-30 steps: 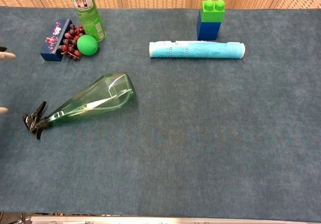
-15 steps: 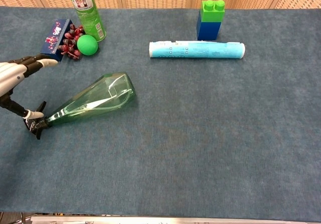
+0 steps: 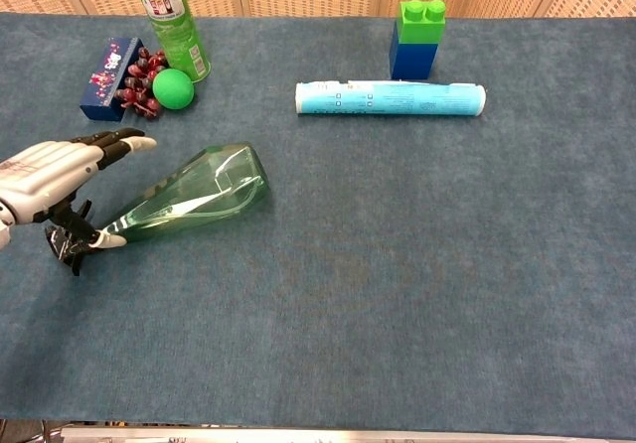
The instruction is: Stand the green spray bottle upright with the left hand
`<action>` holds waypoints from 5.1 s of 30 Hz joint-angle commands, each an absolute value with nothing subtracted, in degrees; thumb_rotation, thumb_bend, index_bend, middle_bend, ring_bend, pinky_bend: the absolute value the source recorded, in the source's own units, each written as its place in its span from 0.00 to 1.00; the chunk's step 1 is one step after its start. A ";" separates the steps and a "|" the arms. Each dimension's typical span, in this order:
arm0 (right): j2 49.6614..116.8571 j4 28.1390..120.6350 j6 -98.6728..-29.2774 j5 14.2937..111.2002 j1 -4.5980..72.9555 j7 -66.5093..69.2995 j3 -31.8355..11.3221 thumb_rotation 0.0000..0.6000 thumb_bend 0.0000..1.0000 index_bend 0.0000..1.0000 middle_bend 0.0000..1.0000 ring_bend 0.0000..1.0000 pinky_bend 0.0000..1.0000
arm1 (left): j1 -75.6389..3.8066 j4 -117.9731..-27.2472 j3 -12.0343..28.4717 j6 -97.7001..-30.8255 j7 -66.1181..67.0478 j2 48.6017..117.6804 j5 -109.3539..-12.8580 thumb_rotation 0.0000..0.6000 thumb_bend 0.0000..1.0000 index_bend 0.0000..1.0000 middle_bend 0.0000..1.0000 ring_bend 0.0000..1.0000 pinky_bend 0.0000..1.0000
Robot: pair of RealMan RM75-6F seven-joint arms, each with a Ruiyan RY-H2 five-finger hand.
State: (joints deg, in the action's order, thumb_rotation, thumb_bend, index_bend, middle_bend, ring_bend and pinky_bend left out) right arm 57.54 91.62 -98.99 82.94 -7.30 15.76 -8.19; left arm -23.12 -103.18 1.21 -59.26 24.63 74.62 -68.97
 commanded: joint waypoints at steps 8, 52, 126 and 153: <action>57.54 91.38 -99.43 83.23 -7.64 16.26 -8.28 1.00 0.10 0.48 0.34 0.26 0.36 | -24.16 -101.15 1.25 -60.11 26.51 76.86 -66.81 1.00 0.03 0.00 0.00 0.00 0.09; 57.52 91.63 -98.62 83.42 -7.42 15.69 -8.45 1.00 0.10 0.48 0.34 0.26 0.36 | -30.47 -86.63 6.38 -57.91 23.96 81.96 -61.96 1.00 0.02 0.00 0.00 0.00 0.09; 57.11 91.06 -99.42 82.54 -8.28 18.04 -9.23 1.00 0.10 0.48 0.34 0.25 0.36 | -41.48 -110.58 -0.45 -66.02 48.53 79.15 -59.66 1.00 0.03 0.00 0.00 0.00 0.09; 57.07 91.19 -98.88 82.27 -8.09 17.74 -9.34 1.00 0.10 0.48 0.34 0.25 0.36 | -45.26 -107.71 4.17 -63.54 50.24 80.45 -54.03 1.00 0.03 0.00 0.00 0.00 0.09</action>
